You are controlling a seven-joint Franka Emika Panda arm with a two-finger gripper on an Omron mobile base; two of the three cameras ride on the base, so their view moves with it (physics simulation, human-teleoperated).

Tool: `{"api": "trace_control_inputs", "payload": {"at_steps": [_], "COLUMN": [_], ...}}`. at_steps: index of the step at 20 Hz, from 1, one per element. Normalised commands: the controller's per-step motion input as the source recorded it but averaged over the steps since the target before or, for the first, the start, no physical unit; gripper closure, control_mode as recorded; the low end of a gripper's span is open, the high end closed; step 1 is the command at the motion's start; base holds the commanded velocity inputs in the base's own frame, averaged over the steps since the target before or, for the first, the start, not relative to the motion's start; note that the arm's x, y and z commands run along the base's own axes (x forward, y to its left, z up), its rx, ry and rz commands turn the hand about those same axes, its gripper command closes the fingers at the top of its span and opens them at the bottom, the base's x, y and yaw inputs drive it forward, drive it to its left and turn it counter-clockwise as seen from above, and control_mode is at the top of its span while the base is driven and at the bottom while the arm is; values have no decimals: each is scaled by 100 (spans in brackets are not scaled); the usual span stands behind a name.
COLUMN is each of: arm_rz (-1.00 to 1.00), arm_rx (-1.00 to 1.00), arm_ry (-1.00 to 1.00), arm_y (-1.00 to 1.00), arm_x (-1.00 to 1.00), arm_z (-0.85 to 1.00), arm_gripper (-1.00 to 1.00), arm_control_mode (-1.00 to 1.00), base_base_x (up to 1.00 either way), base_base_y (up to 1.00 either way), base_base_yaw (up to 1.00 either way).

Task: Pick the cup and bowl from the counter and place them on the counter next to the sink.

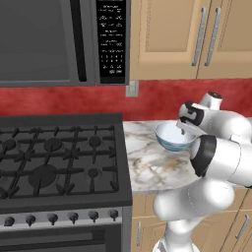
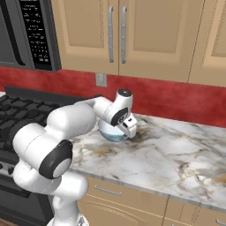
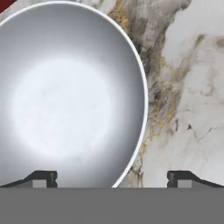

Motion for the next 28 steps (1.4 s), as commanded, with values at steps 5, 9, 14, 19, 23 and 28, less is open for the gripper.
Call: {"api": "trace_control_inputs", "payload": {"at_steps": [5, 9, 14, 19, 23, 28], "arm_rz": [0, 0, 0, 0, 0, 0], "arm_rx": [0, 0, 0, 0, 0, 0], "arm_ry": [0, 0, 0, 0, 0, 0], "arm_y": [-2, 0, 0, 0, 0, 0], "arm_x": [5, -1, -2, 0, 0, 0], "arm_z": [-29, -19, -20, -28, -3, 0], "arm_gripper": [-100, -100, -100, -100, -100, 100], "arm_control_mode": [-100, -100, -100, -100, -100, -100], "base_base_x": [0, 0, 0, 0, 0, 0], "base_base_y": [0, 0, 0, 0, 0, 0], "base_base_yaw": [0, 0, 0, 0, 0, 0]}}
